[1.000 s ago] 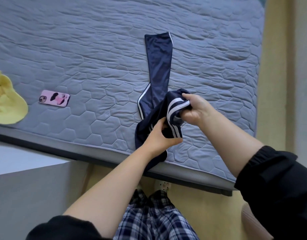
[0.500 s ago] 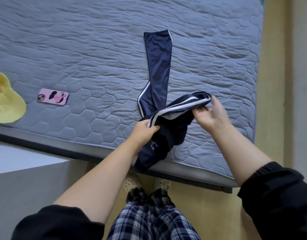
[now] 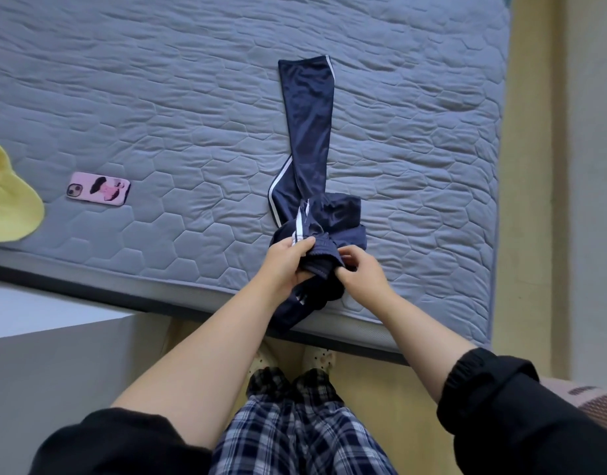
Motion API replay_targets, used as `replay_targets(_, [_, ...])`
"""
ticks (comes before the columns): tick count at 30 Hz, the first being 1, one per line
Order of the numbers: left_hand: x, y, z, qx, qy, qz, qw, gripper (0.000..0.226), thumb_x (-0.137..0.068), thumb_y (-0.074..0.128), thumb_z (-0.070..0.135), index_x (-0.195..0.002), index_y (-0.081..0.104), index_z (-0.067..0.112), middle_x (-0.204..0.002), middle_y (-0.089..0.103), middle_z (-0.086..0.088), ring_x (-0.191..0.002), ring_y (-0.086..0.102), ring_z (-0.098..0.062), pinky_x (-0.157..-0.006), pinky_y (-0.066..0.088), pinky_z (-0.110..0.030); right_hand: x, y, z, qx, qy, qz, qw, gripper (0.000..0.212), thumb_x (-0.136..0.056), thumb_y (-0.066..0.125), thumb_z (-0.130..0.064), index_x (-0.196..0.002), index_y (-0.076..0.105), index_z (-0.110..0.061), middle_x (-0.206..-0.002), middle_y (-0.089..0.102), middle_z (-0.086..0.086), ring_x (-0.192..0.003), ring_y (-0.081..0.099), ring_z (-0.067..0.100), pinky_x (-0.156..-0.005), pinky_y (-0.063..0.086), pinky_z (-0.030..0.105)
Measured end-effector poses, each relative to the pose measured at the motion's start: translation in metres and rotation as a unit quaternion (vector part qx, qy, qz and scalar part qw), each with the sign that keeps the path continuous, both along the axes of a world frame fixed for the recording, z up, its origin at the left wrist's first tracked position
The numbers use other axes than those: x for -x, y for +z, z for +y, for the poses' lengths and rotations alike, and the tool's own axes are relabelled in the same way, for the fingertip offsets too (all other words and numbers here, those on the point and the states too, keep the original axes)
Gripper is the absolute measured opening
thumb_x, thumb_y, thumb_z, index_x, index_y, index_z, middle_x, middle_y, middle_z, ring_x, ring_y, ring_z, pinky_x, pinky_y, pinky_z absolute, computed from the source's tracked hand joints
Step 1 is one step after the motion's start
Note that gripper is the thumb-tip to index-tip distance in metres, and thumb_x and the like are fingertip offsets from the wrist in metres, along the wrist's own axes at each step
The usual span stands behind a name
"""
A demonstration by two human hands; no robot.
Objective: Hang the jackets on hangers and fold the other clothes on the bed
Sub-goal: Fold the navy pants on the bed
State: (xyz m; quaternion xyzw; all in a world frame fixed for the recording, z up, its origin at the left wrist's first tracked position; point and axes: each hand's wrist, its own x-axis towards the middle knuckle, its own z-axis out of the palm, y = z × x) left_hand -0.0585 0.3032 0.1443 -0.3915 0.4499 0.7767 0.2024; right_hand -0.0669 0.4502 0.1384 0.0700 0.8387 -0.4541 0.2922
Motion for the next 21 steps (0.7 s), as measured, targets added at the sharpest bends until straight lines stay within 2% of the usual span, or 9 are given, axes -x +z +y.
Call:
replay_targets(1, [-0.002,-0.001,-0.003,0.020,0.001,0.003,1.000,0.007,-0.094,0.057,0.010,-0.099,0.061,0.009,-0.097,0.068,-0.014,-0.082,0.067,-0.021,-0.071,0.058,-0.034,0.001,0.000,-0.001,-0.009,0.002,0.016,1.000,0.019,-0.086,0.054,0.000,-0.097,0.064,-0.011,-0.092,0.067,0.002,-0.088,0.061,0.017,-0.075,0.045,0.023])
replay_targets(3, [-0.006,-0.004,-0.009,0.154,-0.046,0.013,0.987,0.035,-0.087,0.066,0.009,-0.119,0.052,0.012,-0.104,0.067,-0.012,-0.087,0.065,-0.019,-0.081,0.055,-0.035,0.004,0.001,-0.002,-0.031,0.003,0.041,0.999,0.019,-0.087,0.049,0.001,-0.088,0.062,-0.012,-0.083,0.064,0.000,-0.079,0.056,0.016,-0.063,0.034,0.020])
replay_targets(5, [-0.010,-0.005,-0.015,0.278,-0.121,0.072,0.950,0.077,-0.077,0.076,0.011,-0.140,0.034,0.021,-0.103,0.063,0.000,-0.083,0.062,-0.011,-0.076,0.050,-0.018,0.009,0.005,-0.003,-0.046,0.005,0.063,0.997,0.020,-0.088,0.047,0.000,-0.084,0.060,-0.014,-0.079,0.060,-0.003,-0.078,0.054,0.016,-0.062,0.031,0.021])
replay_targets(7, [-0.014,-0.004,-0.019,0.325,-0.224,0.145,0.907,0.093,-0.069,0.082,0.012,-0.144,0.031,0.026,-0.113,0.052,0.005,-0.089,0.060,-0.009,-0.076,0.047,-0.010,0.014,0.013,-0.006,-0.048,0.027,0.092,0.994,0.021,-0.085,0.049,0.001,-0.086,0.066,-0.012,-0.083,0.066,0.001,-0.081,0.057,0.016,-0.066,0.035,0.023])
replay_targets(10, [-0.020,0.003,-0.019,0.385,-0.365,0.196,0.825,0.087,-0.065,0.084,0.015,-0.141,0.041,0.019,-0.128,0.049,-0.005,-0.116,0.051,-0.017,-0.097,0.041,-0.023,0.019,0.030,-0.015,-0.053,0.072,0.121,0.989,0.028,-0.081,0.052,-0.001,-0.098,0.074,-0.010,-0.096,0.073,0.004,-0.090,0.063,0.016,-0.078,0.046,0.026])
replay_targets(15, [-0.025,0.046,-0.024,0.418,-0.298,0.202,0.834,0.061,-0.075,0.061,0.005,-0.133,0.049,0.018,-0.113,0.063,0.001,-0.107,0.058,-0.015,-0.079,0.037,-0.013,0.028,0.064,-0.040,-0.027,0.098,0.139,0.985,0.020,-0.082,0.057,-0.005,-0.087,0.076,-0.010,-0.085,0.074,0.005,-0.080,0.064,0.015,-0.070,0.045,0.026])
replay_targets(17, [-0.029,0.065,-0.030,0.439,-0.262,0.187,0.839,0.056,-0.078,0.053,0.003,-0.132,0.049,0.017,-0.116,0.064,-0.002,-0.107,0.057,-0.019,-0.081,0.039,-0.019,0.030,0.081,-0.058,-0.013,0.126,0.150,0.981,0.016,-0.081,0.059,-0.007,-0.072,0.072,-0.009,-0.071,0.070,0.009,-0.066,0.057,0.019,-0.063,0.044,0.032])
replay_targets(19, [-0.037,0.086,-0.041,0.461,-0.211,0.161,0.847,0.049,-0.082,0.049,0.002,-0.130,0.051,0.015,-0.117,0.064,-0.007,-0.109,0.057,-0.025,-0.089,0.044,-0.030,0.029,0.099,-0.078,-0.005,0.154,0.159,0.975,0.015,-0.081,0.061,-0.012,-0.073,0.072,-0.005,-0.067,0.067,0.017,-0.060,0.051,0.018,-0.061,0.046,0.035])
replay_targets(21, [-0.050,0.109,-0.057,0.483,-0.160,0.145,0.848,0.042,-0.082,0.050,0.001,-0.121,0.058,0.014,-0.108,0.067,-0.007,-0.103,0.060,-0.027,-0.086,0.047,-0.033,0.025,0.120,-0.097,0.012,0.186,0.169,0.968,0.015,-0.081,0.064,-0.015,-0.076,0.073,-0.003,-0.067,0.065,0.018,-0.061,0.048,0.011,-0.057,0.044,0.032])
